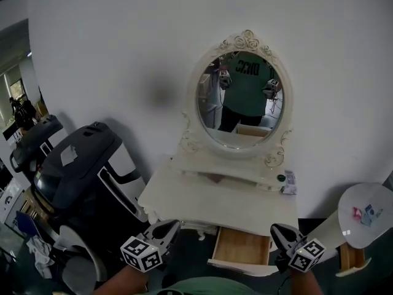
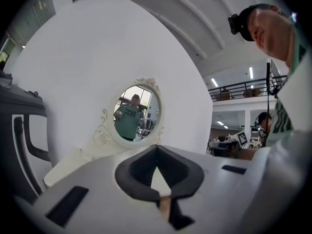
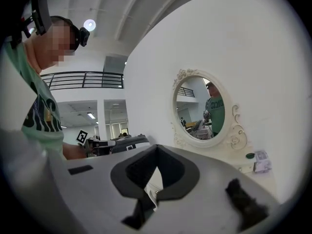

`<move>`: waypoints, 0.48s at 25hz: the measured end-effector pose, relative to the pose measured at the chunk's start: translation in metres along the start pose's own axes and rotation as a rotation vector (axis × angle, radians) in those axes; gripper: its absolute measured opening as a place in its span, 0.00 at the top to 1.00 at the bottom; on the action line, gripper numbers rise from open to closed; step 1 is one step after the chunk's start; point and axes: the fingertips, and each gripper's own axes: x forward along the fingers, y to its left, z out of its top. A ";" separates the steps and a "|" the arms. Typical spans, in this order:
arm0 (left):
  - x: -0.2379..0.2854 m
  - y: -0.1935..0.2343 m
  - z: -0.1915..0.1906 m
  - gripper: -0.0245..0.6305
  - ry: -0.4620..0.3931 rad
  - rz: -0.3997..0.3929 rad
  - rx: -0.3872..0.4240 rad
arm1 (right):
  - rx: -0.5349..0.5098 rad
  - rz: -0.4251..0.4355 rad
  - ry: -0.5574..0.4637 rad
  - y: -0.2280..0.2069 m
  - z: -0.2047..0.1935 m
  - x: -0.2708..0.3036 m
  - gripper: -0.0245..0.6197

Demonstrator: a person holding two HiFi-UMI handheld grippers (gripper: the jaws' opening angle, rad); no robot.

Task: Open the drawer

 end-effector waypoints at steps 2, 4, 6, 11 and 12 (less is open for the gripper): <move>-0.006 -0.003 0.006 0.95 -0.004 0.009 0.023 | -0.002 0.009 0.004 0.003 0.001 0.001 0.95; -0.008 -0.001 0.018 0.95 -0.019 0.003 0.043 | -0.026 0.002 0.006 0.005 0.007 0.004 0.95; -0.012 0.003 0.027 0.95 -0.024 -0.011 0.067 | -0.052 -0.020 0.004 0.009 0.013 0.009 0.95; -0.023 0.026 0.042 0.95 -0.030 -0.035 0.114 | -0.063 -0.052 0.009 0.031 0.009 0.029 0.95; -0.024 0.031 0.046 0.95 -0.039 -0.038 0.117 | -0.069 -0.055 0.010 0.034 0.010 0.034 0.95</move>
